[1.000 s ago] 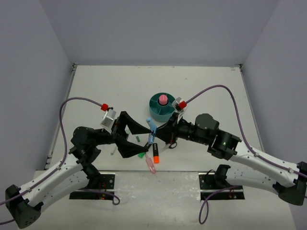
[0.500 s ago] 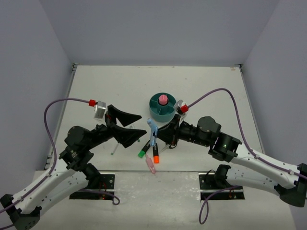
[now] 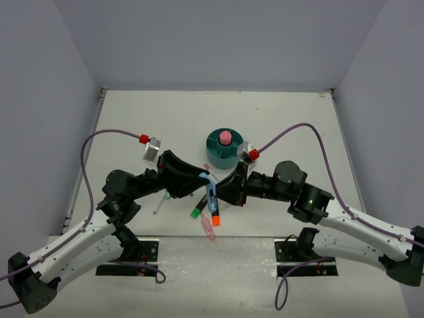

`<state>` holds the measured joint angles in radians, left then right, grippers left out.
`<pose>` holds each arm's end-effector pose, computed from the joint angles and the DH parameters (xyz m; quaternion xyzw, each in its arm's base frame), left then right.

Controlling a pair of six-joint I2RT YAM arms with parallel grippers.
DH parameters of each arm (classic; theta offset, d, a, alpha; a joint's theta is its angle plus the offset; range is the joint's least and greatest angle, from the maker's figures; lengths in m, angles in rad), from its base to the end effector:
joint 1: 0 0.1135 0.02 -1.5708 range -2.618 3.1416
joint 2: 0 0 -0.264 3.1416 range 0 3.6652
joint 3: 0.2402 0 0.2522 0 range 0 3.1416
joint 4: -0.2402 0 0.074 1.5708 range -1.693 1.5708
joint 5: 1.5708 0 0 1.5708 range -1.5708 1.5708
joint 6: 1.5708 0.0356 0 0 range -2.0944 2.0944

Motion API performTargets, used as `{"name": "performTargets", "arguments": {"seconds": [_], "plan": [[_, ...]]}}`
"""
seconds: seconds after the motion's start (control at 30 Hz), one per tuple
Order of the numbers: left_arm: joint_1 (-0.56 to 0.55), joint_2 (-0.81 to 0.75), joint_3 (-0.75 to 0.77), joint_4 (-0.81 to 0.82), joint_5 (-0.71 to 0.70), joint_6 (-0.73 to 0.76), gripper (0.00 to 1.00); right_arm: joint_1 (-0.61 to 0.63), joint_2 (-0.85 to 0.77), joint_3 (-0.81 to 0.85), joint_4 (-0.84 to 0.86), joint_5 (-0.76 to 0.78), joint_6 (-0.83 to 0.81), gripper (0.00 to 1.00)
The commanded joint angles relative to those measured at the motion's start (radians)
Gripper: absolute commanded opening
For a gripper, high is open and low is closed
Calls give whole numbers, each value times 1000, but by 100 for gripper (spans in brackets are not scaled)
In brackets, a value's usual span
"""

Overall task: Sort the stationery into containers
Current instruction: Close the pen cap on the pen.

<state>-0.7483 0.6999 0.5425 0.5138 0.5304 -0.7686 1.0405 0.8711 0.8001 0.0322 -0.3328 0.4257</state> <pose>0.1105 -0.1272 0.3409 0.2097 0.5528 -0.6537 0.4724 0.0942 0.1837 0.3538 -0.3245 0.6427 0.5462 0.4282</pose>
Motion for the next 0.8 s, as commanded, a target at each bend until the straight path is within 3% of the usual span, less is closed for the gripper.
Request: {"name": "performTargets", "arguments": {"seconds": [0.0,0.13,0.27,0.3,0.33,0.37,0.4,0.43,0.63,0.77], "plan": [[1,15,-6,135,70,-35,35,3,-1,37,75,-46,-5,0],[1,16,-14,145,72,-42,11,3,15,45,91,-71,13,0],[0,15,-8,132,67,-41,0,3,25,41,112,-87,25,1],[1,11,-5,114,62,-39,0,4,23,35,117,-95,25,8],[0,3,2,101,46,-30,0,3,23,28,116,-98,21,29],[1,-1,18,54,22,-13,0,3,23,23,107,-96,23,80],[1,-8,29,9,12,0,0,4,22,17,100,-95,20,94],[1,-15,48,-30,1,23,0,4,21,11,78,-95,13,99],[1,-48,205,-389,-123,241,0,4,-4,-28,-165,-46,-1,99],[1,-54,230,-429,-145,301,0,4,-43,-47,-236,-142,6,99]]}}
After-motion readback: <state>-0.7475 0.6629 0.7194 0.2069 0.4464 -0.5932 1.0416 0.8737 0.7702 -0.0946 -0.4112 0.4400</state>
